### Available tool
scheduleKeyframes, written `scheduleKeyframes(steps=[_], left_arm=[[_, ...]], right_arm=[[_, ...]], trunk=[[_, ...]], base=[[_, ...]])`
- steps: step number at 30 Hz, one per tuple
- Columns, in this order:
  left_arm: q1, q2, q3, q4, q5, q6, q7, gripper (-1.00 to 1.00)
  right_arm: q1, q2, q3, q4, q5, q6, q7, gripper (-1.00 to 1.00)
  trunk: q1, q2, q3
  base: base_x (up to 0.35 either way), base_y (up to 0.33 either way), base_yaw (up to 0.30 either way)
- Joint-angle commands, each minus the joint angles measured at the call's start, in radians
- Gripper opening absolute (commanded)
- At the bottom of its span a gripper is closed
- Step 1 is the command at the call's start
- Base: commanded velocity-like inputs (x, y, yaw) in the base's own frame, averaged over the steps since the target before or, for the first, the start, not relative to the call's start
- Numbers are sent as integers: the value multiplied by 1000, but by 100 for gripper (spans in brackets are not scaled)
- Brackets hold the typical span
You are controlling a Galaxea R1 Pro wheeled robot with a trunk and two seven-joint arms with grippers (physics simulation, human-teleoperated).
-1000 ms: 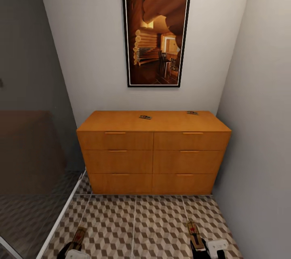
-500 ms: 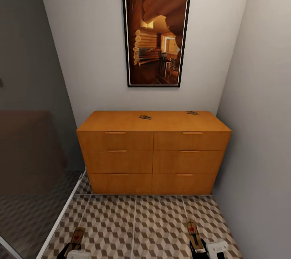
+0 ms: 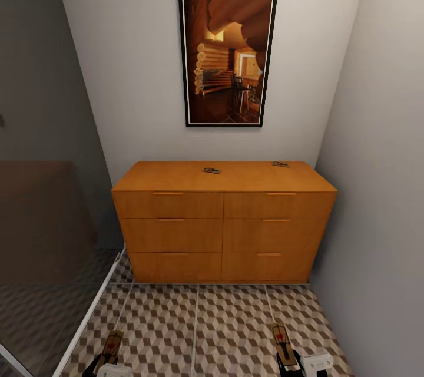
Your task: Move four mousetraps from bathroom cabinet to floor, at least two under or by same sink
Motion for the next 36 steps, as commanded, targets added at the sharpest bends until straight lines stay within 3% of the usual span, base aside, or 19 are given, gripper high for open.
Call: scheduleKeyframes(steps=[1, 25, 36], left_arm=[[-1, 0, -9, 3, 8, -5, 1, -100], [-1, -1, -9, 4, 8, -2, 1, -100], [-1, -1, -9, 4, 8, 6, 1, -100]], right_arm=[[-1, 0, -1, 1, 2, -3, 4, -100], [-1, 4, -5, 0, 2, -3, -1, -100], [-1, 7, -5, 0, 2, -3, -29, -100]], trunk=[[0, -1, -1], [0, -1, -1], [0, -1, -1]], base=[[0, 0, 0], [0, 0, 1], [0, 0, 220]])
